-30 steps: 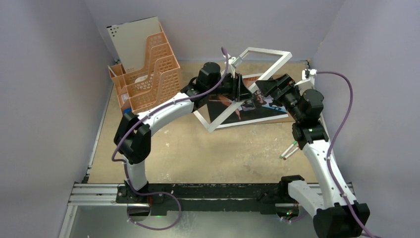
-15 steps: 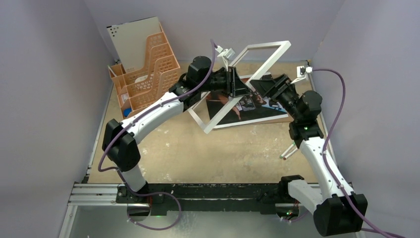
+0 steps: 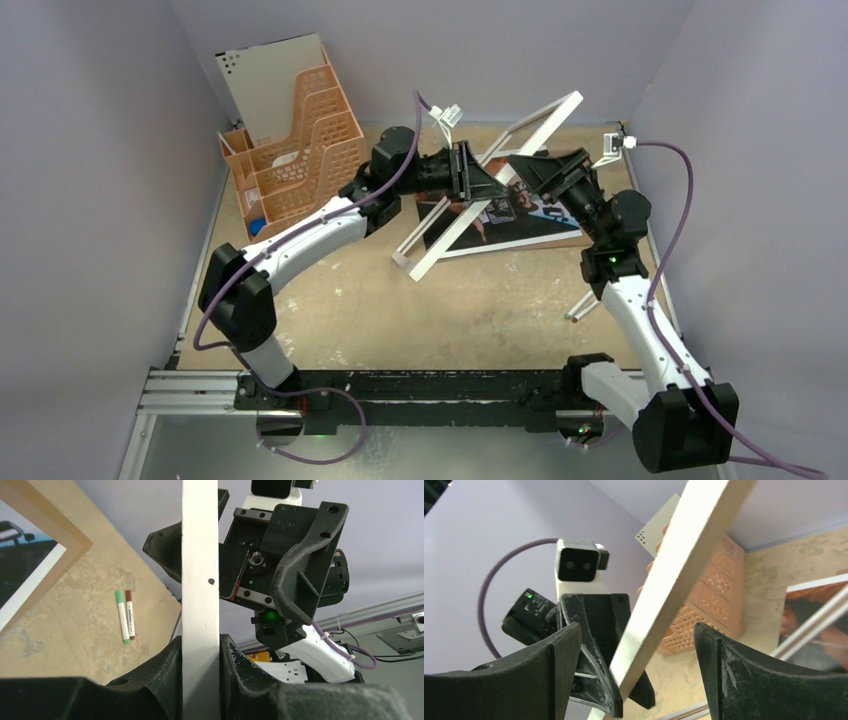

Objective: Put the photo into the frame

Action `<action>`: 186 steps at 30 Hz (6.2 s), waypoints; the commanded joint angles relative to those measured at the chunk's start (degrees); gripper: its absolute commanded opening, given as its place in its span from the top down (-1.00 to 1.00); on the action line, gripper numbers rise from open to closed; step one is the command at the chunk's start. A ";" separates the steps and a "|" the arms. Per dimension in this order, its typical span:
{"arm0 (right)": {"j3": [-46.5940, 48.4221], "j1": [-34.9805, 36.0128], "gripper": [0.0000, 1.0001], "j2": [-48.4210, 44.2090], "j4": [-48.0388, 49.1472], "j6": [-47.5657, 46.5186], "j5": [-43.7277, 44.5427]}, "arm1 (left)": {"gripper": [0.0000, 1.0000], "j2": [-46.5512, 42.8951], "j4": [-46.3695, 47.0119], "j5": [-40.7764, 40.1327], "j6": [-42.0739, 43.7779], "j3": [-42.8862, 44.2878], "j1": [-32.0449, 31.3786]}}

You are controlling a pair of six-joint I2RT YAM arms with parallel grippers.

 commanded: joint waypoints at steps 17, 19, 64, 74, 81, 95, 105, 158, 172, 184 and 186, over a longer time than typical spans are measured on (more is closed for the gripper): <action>2.44 6.24 0.48 4.78 11.38 7.28 -2.48 | 1.00 -10.43 15.32 0.38 -9.56 -6.07 0.38; 3.29 6.36 0.75 4.87 10.68 7.24 -2.39 | 1.00 -11.09 14.46 0.04 -9.02 -6.73 0.36; 34.67 6.46 1.00 1.38 -59.96 -15.61 4.23 | -0.76 -34.53 -30.59 -37.15 28.83 -8.98 0.47; 36.24 6.48 1.00 14.06 -63.86 -26.94 9.69 | -0.75 -36.71 -32.06 -41.08 28.57 -11.22 0.47; 41.06 6.46 1.00 25.75 -59.69 -27.23 6.74 | -0.75 -39.88 -33.14 -45.09 29.26 -12.57 0.43; 48.03 6.57 1.00 39.89 -56.68 -28.95 5.78 | -0.75 -40.06 -35.25 -46.96 30.13 -14.20 0.43; 53.25 10.99 1.00 45.98 -54.80 -29.02 7.36 | -0.77 -38.75 -37.73 -49.80 29.34 -15.43 0.45; 41.54 34.25 -0.45 51.48 -38.45 -12.20 28.26 | -0.77 -40.32 -42.36 -56.16 24.18 -24.26 0.41; 9.64 21.84 -0.72 24.46 -52.12 -14.72 54.71 | -0.72 -32.42 -35.69 -66.23 19.91 -33.40 0.47; 0.09 21.58 -0.47 27.84 -46.90 -14.14 45.07 | -0.78 -22.44 -24.68 -64.30 17.29 -43.33 0.89; 0.07 21.51 -0.30 27.99 -45.41 -15.57 44.09 | -0.78 -20.96 -23.98 -63.66 16.88 -43.98 0.99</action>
